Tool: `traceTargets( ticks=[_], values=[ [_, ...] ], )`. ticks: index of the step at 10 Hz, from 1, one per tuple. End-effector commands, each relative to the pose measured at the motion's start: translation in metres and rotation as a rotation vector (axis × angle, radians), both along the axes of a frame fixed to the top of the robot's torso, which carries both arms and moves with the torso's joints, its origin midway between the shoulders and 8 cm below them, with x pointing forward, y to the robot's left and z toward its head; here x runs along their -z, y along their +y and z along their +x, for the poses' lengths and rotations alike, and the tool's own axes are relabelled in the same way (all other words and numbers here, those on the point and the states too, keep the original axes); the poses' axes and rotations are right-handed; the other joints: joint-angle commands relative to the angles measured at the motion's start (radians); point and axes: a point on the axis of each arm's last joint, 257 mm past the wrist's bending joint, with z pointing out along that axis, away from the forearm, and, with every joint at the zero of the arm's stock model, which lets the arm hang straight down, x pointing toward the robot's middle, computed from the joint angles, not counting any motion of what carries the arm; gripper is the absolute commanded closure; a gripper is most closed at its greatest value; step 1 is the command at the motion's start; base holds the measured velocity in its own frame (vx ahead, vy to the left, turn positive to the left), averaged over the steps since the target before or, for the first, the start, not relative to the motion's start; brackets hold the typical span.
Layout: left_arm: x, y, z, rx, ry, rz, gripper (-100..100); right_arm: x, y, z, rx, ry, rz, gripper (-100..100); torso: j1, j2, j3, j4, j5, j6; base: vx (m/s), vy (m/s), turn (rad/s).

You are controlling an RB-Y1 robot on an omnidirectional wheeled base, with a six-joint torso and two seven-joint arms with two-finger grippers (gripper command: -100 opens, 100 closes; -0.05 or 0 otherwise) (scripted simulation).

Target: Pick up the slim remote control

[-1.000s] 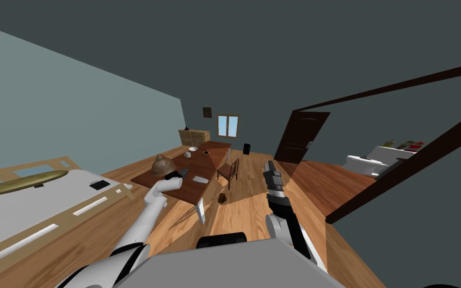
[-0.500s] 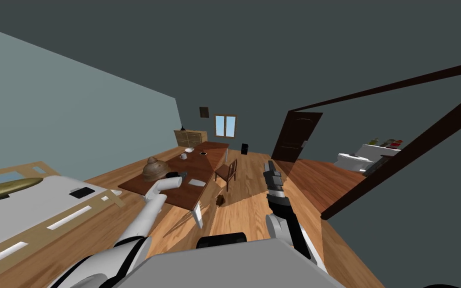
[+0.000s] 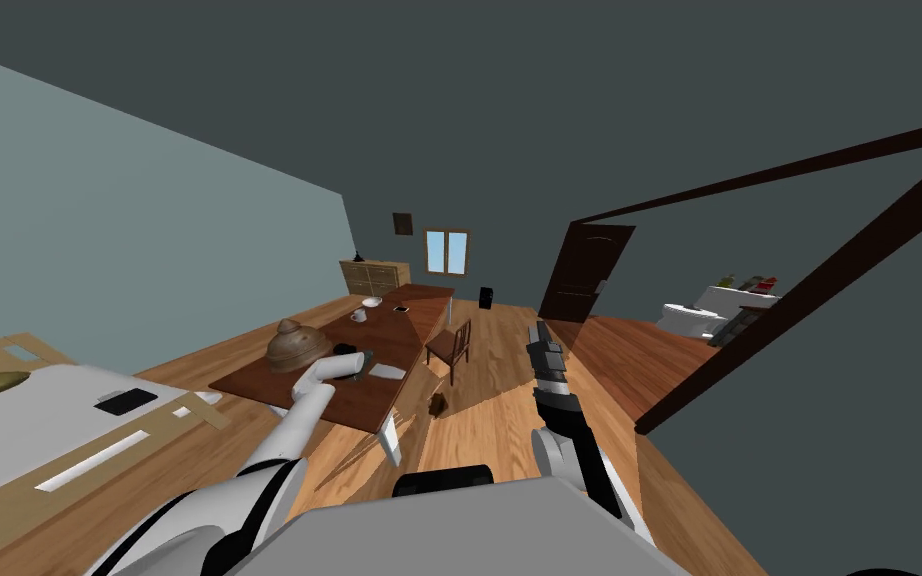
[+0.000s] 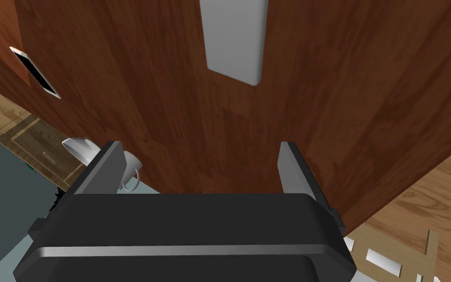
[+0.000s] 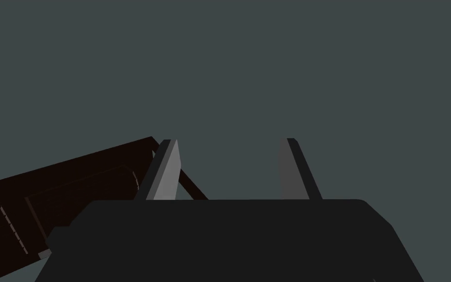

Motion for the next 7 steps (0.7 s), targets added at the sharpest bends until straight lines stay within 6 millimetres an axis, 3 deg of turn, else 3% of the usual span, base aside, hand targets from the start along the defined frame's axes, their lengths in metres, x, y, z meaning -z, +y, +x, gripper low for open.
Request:
traceTargets(
  ticks=[1, 4, 7],
  values=[
    [0.017, 0.002, -0.016, -0.01, 0.077, -0.025, -100, 0.0, 0.0, 0.0, 0.0, 0.0, 0.0, 0, 0.0, 0.0, 0.0, 0.0, 0.0, 0.0, 0.065, -0.012, -0.099],
    [0.032, 0.003, -0.032, -0.02, 0.153, -0.049, -100, 0.0, 0.0, 0.0, 0.0, 0.0, 0.0, 0, 0.0, 0.0, 0.0, 0.0, 0.0, 0.0, 0.066, 0.002, -0.067],
    [0.053, 0.003, -0.06, -0.037, 0.274, -0.093, -100, 0.0, 0.0, 0.0, 0.0, 0.0, 0.0, 0, 0.0, -0.002, -0.001, 0.0, 0.0, 0.0, 0.091, -0.005, -0.093]
  ],
)
